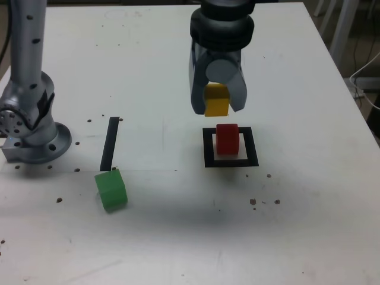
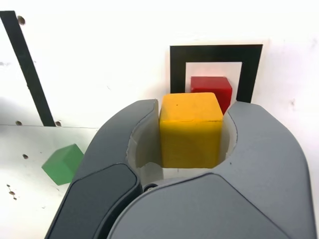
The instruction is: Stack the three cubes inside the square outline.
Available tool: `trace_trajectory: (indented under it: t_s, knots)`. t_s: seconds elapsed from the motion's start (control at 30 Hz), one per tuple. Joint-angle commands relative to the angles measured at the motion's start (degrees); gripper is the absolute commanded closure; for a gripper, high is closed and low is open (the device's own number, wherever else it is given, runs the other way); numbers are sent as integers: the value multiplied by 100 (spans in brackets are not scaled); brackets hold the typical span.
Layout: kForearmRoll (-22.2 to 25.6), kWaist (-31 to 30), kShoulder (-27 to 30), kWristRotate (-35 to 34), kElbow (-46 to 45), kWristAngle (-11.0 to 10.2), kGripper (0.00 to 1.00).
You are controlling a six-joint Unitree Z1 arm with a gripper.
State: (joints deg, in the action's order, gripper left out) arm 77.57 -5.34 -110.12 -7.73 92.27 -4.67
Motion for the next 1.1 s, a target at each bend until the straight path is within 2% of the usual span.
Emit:
trace_trajectory:
  t_s: [0.0,0.5,1.07]
  knots:
    - [-79,24,22,22,-47,21,68]
    - [-720,5,-190,20,-335,172,68]
    - [-898,-19,-377,16,-349,197,68]
